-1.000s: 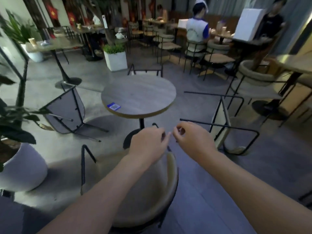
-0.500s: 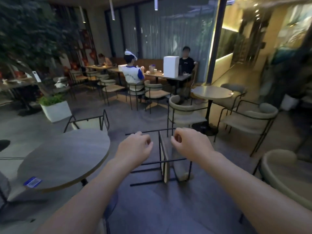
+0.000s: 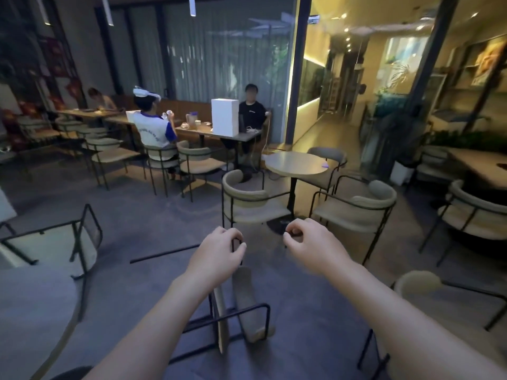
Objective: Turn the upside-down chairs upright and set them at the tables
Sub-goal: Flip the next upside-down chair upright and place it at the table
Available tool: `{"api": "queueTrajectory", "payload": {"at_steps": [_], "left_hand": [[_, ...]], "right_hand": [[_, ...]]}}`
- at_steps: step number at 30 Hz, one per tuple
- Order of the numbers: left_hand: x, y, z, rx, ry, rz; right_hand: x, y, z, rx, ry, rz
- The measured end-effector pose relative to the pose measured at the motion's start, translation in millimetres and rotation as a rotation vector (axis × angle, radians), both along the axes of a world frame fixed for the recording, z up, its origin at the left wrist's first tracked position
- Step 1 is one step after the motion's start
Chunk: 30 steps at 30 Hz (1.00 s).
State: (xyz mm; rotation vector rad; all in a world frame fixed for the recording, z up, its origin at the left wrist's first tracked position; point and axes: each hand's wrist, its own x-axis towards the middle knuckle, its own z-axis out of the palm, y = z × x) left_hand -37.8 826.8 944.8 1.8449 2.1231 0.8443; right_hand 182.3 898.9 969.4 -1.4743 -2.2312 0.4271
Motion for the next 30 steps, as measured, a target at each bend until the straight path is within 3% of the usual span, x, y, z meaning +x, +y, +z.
{"api": "queueTrajectory", "payload": {"at_steps": [10, 20, 30], "left_hand": [[-51, 190, -6, -0.039, -0.071, 0.029], [-85, 307, -15, -0.023, -0.088, 0.391], [-164, 342, -43, -0.025, -0.075, 0.834]], "right_hand": [[-47, 198, -12, -0.049, 0.099, 0.014], [-129, 393, -15, -0.072, 0.088, 0.471], [-283, 476, -40, -0.098, 0.032, 0.908]]}}
